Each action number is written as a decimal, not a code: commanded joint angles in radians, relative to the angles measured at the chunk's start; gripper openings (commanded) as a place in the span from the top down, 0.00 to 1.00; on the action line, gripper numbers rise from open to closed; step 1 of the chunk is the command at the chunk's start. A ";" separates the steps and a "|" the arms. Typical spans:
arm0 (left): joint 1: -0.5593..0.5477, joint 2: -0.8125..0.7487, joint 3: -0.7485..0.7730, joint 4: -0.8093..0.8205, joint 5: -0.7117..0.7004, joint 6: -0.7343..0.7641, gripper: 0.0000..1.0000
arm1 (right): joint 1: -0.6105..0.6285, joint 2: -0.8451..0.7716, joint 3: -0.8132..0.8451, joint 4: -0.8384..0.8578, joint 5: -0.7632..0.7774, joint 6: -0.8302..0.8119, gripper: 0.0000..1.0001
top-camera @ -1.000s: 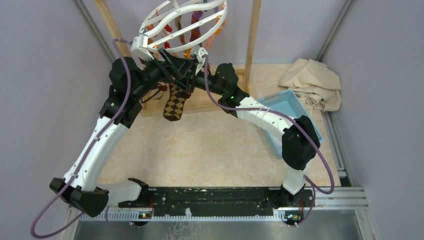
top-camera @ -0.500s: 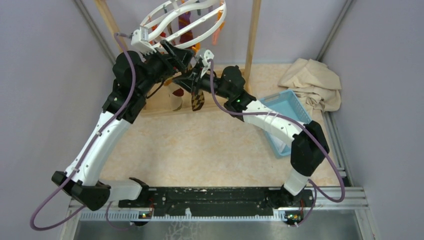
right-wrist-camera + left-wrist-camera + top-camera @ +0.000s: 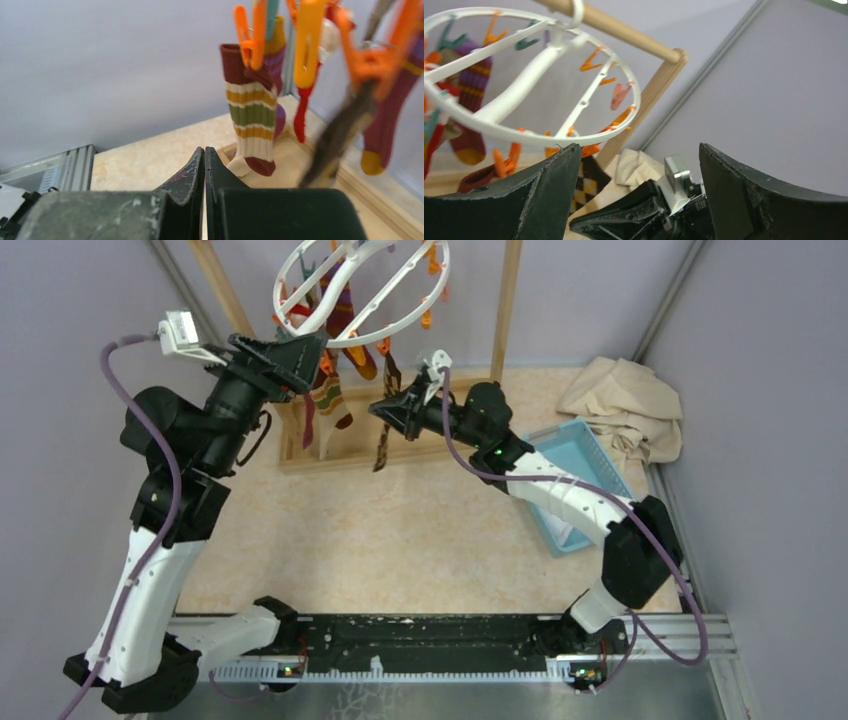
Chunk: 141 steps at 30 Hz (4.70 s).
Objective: Clip the socks to the hanger
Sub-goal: Rotate the hanger at the clothesline, then open the clamp at the hanger.
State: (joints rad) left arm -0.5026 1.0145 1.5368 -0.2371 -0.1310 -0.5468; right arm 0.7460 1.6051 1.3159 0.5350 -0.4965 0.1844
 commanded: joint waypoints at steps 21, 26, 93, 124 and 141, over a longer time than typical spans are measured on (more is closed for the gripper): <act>-0.355 0.872 0.612 0.070 -0.332 0.372 0.03 | -0.229 -0.714 -0.271 -0.282 0.206 -0.099 1.00; -0.346 0.855 0.550 0.064 -0.441 0.410 0.02 | -0.233 -0.730 -0.263 -0.303 0.212 -0.120 1.00; -0.038 0.338 0.012 0.046 -0.363 0.370 0.01 | -0.235 0.055 0.256 0.073 -0.138 0.079 0.48; -0.032 0.297 -0.005 0.029 -0.306 0.345 0.01 | -0.217 0.045 0.224 0.222 -0.209 0.189 1.00; -0.032 0.212 -0.003 -0.007 -0.007 0.051 0.04 | -0.055 -0.095 0.204 -0.173 0.033 -0.163 1.00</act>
State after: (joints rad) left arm -0.5404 1.2221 1.5192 -0.2478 -0.2359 -0.3939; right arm 0.6571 1.5379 1.4860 0.4381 -0.4858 0.0910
